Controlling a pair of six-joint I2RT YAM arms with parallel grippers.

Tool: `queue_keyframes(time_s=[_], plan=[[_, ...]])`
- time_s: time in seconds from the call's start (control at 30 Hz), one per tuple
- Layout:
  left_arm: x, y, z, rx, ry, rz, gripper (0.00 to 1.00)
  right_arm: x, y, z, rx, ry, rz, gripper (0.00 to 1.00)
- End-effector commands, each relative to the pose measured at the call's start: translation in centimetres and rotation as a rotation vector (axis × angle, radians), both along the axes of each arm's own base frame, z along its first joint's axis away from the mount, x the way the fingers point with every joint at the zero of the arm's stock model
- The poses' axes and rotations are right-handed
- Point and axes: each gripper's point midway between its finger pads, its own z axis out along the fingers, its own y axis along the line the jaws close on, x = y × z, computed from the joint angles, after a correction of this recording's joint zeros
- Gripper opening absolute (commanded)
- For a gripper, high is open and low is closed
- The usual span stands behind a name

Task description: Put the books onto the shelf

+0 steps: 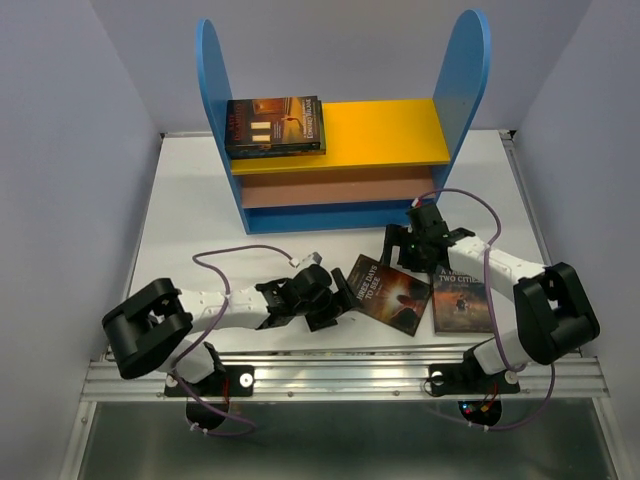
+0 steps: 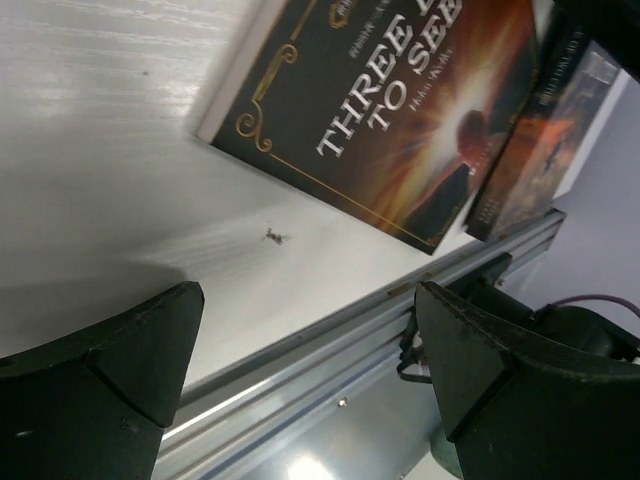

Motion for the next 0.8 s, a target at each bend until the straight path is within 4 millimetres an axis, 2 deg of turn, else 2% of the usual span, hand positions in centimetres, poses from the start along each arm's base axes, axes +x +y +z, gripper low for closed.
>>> queue_keyframes(time_s=[0.0, 0.07, 0.1, 0.23, 0.33, 0.4, 0.47, 0.6, 0.77], plan=[[1.1, -2.8, 1.0, -0.073, -0.023, -0.007, 0.96, 0.7, 0.6, 0.2, 0.052, -0.021, 0.008, 1.0], [1.4, -3.3, 0.6, -0.073, -0.015, 0.0, 0.93, 0.5, 0.3, -0.1, 0.054, -0.008, 0.0, 1.0], [1.7, -3.7, 0.7, -0.089, -0.022, 0.006, 0.88, 0.3, 0.4, -0.2, 0.055, -0.003, 0.003, 1.0], [3.1, -4.2, -0.8, -0.038, -0.005, 0.054, 0.78, -1.5, 0.6, -1.0, 0.099, 0.047, 0.03, 1.0], [4.0, -3.9, -1.8, 0.025, 0.02, 0.081, 0.7, -2.7, 1.3, -0.6, 0.154, 0.061, 0.062, 1.0], [4.8, -2.8, -2.7, 0.086, 0.025, 0.135, 0.65, -3.7, 1.7, -0.6, 0.187, 0.084, 0.086, 1.0], [5.8, -2.0, -3.1, 0.113, 0.022, 0.174, 0.65, -4.8, 2.8, 0.2, 0.261, 0.105, 0.132, 1.0], [7.3, -0.2, -4.1, 0.159, 0.047, 0.242, 0.57, -6.9, 4.8, 1.9, 0.405, 0.147, 0.224, 0.98], [7.7, 0.3, -5.4, 0.2, 0.08, 0.243, 0.53, -7.5, 5.9, 4.0, 0.488, 0.138, 0.268, 0.94]])
